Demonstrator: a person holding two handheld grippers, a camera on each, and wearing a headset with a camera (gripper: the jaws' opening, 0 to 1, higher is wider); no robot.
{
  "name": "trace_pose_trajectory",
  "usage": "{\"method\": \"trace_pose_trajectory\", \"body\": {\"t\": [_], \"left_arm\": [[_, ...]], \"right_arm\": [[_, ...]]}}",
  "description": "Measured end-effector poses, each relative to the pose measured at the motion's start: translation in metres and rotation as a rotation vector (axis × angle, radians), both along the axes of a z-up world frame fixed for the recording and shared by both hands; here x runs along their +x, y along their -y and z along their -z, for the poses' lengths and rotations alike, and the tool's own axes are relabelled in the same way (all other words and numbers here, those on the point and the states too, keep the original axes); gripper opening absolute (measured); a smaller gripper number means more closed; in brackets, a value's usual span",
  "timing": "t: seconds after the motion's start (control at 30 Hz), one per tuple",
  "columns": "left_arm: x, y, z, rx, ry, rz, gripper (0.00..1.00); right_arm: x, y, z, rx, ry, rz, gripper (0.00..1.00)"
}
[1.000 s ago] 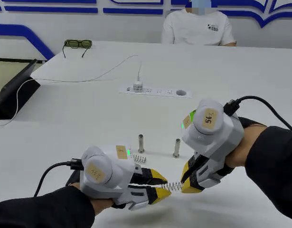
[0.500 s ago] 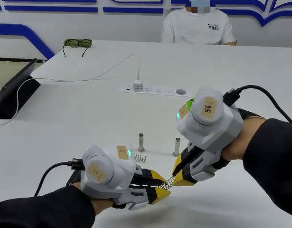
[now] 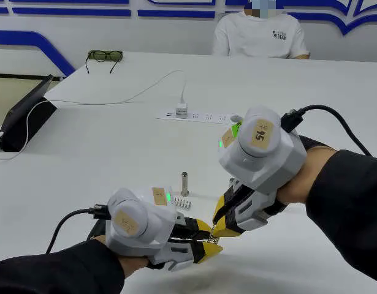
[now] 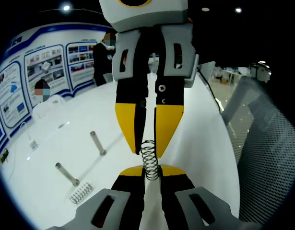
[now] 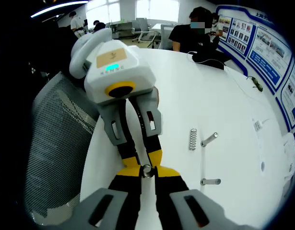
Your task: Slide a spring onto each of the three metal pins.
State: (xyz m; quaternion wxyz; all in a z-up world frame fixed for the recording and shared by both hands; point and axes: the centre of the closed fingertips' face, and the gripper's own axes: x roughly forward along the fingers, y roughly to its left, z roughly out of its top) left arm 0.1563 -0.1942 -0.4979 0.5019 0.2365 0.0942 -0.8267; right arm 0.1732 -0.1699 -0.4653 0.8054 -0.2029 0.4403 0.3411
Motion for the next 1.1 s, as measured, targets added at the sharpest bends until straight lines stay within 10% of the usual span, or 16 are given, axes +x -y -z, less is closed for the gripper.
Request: {"method": "trace_pose_trajectory", "body": {"t": [1.1], "left_arm": [[0.0021,0.002,-0.0037,-0.027,-0.022,-0.011,0.11]], "right_arm": [[-0.0007,0.0012,0.004,-0.027,-0.005,-0.005,0.12]]}}
